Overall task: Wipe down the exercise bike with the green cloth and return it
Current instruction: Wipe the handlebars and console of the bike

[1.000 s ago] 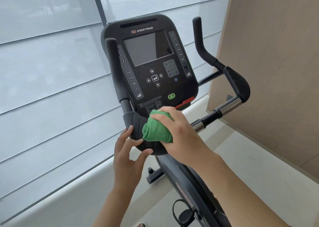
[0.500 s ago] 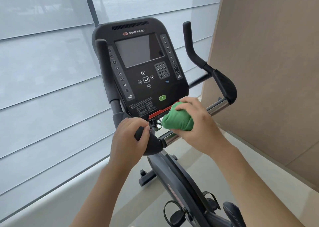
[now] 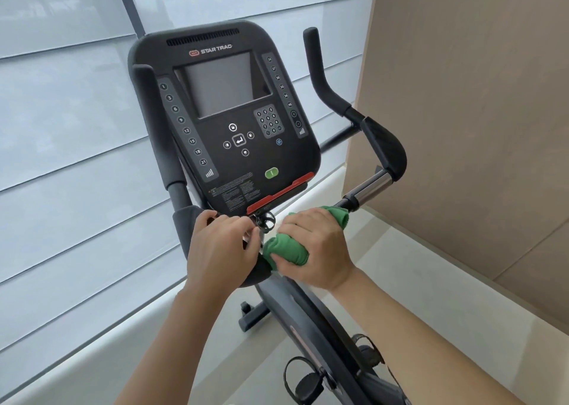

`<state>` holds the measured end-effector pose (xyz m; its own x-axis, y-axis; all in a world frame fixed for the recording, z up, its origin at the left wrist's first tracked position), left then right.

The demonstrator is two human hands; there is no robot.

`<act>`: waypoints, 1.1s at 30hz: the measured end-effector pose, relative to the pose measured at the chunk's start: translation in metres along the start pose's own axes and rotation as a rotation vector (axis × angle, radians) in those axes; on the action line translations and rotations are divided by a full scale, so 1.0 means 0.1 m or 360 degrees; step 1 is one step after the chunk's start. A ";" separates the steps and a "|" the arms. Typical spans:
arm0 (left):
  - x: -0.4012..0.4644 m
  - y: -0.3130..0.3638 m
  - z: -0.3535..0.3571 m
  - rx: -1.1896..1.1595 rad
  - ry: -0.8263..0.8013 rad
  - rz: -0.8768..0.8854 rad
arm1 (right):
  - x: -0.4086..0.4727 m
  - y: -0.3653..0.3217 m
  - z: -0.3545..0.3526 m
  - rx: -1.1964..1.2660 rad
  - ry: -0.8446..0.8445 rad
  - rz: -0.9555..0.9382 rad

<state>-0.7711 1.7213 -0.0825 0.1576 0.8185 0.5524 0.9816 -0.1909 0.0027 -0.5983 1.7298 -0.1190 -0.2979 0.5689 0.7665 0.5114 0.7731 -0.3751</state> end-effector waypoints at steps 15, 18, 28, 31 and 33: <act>0.04 0.01 0.05 0.0108 -0.0003 -0.0072 | 0.37 1.83 -1.11 -0.0530 0.0071 0.0589; 0.04 0.02 0.01 0.0095 0.0007 -0.0091 | 0.36 1.67 -1.05 -0.0530 0.0146 0.0691; -0.01 0.00 -0.11 -0.0105 0.0097 -0.0217 | 0.19 0.06 -0.07 -0.0236 -0.0076 0.0614; -0.02 -0.03 -0.12 -0.0169 0.0109 -0.0226 | 0.07 -0.34 0.15 -0.0087 -0.0089 0.0505; -0.02 -0.03 -0.12 -0.0185 0.0092 -0.0212 | 0.00 -0.40 0.17 0.0014 -0.0047 0.0464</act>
<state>-0.7758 1.7142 -0.0739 0.0172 0.8090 0.5876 0.9738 -0.1468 0.1736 -0.6326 1.7032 -0.1132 -0.1624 0.7754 0.6102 0.5722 0.5779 -0.5820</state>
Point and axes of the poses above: each hand's wrist, its own x-axis towards the middle knuckle, its own z-axis out of the palm, y = z × x, the point moved 7 cm from there along x, towards the middle knuckle, and after that the axes turned 12 degrees about x, right-handed, at the moved point
